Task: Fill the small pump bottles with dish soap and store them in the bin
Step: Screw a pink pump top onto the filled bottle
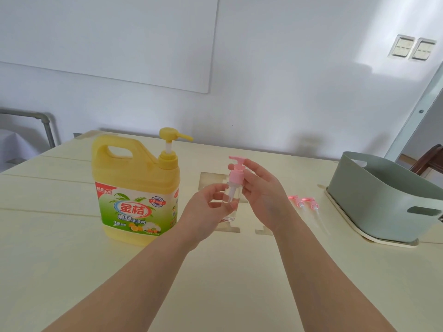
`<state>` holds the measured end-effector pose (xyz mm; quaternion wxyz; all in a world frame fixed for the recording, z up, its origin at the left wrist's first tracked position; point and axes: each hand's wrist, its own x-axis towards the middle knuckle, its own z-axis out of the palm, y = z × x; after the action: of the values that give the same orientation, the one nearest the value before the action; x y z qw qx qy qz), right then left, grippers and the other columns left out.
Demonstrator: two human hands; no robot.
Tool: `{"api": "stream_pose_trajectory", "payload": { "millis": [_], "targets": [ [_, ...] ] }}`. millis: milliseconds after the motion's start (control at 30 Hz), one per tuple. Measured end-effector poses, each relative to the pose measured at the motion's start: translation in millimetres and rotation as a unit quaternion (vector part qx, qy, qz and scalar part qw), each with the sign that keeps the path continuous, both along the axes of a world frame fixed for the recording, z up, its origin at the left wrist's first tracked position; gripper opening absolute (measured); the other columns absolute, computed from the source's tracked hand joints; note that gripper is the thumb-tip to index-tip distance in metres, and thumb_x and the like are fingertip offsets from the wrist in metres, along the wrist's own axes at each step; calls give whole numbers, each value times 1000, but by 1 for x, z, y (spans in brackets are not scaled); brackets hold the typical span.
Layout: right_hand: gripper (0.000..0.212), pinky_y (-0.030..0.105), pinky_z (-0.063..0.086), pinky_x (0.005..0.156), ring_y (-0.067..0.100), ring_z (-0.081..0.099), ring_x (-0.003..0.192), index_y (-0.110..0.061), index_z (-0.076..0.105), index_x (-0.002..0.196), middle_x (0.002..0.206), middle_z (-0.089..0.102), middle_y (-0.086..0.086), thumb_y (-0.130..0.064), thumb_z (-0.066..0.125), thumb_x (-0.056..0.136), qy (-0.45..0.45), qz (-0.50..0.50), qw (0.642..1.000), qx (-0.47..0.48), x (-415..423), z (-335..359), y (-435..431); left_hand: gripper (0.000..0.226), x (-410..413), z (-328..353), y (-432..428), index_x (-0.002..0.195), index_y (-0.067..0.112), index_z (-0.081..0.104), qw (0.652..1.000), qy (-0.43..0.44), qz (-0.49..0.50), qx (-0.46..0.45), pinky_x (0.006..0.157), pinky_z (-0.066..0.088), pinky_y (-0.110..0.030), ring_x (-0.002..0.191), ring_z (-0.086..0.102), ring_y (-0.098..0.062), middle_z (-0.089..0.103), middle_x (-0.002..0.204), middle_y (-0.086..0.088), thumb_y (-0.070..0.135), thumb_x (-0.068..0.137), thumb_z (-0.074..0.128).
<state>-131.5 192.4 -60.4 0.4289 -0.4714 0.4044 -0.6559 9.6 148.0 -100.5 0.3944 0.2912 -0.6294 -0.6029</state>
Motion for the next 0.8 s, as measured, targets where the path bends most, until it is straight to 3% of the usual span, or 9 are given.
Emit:
{"api": "stream_pose_trajectory", "payload": {
  "millis": [100,233,333,467,633,800],
  "targets": [
    [37,29,50,90,19,64,102,-2,55,131,112,68,13,-1,51,94,4,1,1000,1,0,-1,0,41,1,1,-1,119,20,58,1000,3,1,3,84,56,-38,92,68,-20,65,107,-6,17,81,73],
    [56,35,50,91,21,65,92,-9,52,130,96,70,6,-8,74,78,-2,-31,1000,4,3,0,-2,40,1,1,-2,118,22,59,1000,1,1,1,86,55,-43,94,67,-21,65,108,-5,19,80,74],
    [64,36,51,91,19,66,97,-15,50,132,111,68,6,-20,77,74,-24,-21,999,18,5,2,-1,40,2,2,-2,119,21,59,1000,6,0,0,86,55,-41,94,67,-22,65,107,-6,18,81,72],
    [56,38,50,93,20,68,97,-9,48,134,106,72,10,-10,64,81,-19,-2,1000,12,6,3,0,40,4,4,-1,119,21,59,1000,10,-3,-4,84,56,-37,93,67,-20,64,103,-4,19,82,72],
    [60,44,45,99,21,65,87,-10,51,124,87,71,3,-16,75,68,-8,-39,999,19,8,2,-1,41,4,4,2,120,21,58,1000,13,5,-9,83,56,-37,93,68,-18,65,97,2,22,81,72],
    [54,38,49,90,17,66,83,-8,57,117,87,72,-1,-19,74,67,-7,-51,998,24,9,4,0,41,7,9,2,120,21,59,1000,16,-15,-3,82,56,-36,93,68,-20,64,95,2,21,82,72]
  ]
}}
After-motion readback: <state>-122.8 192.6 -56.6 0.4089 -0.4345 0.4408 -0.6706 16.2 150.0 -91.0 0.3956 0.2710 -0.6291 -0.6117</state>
